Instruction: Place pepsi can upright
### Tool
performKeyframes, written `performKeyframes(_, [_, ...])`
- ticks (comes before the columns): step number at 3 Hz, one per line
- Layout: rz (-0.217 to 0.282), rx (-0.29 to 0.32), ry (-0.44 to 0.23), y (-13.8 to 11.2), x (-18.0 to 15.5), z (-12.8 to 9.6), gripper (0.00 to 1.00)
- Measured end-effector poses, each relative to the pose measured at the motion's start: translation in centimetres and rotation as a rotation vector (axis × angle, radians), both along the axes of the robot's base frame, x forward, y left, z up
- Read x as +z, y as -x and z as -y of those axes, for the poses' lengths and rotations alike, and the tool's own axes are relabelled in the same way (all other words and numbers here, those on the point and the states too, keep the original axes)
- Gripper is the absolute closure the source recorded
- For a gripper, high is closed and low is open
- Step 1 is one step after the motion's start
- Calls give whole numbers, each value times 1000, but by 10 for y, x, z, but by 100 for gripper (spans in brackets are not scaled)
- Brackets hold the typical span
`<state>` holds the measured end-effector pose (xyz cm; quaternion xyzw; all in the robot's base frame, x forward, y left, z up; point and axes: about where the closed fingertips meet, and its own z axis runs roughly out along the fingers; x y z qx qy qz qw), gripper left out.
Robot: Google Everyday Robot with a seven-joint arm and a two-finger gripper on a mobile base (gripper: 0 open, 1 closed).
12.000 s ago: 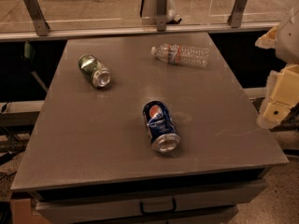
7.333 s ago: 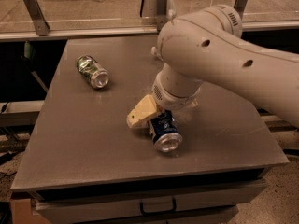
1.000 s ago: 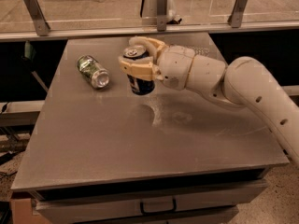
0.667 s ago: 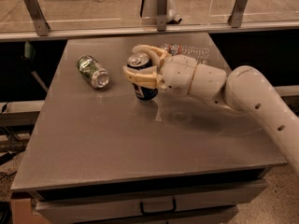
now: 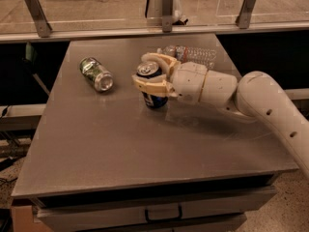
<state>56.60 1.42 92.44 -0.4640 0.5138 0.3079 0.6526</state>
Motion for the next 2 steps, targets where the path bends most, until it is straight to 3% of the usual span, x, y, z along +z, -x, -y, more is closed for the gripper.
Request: performKeyframes(2, [-12, -3, 6, -1, -4, 3, 13])
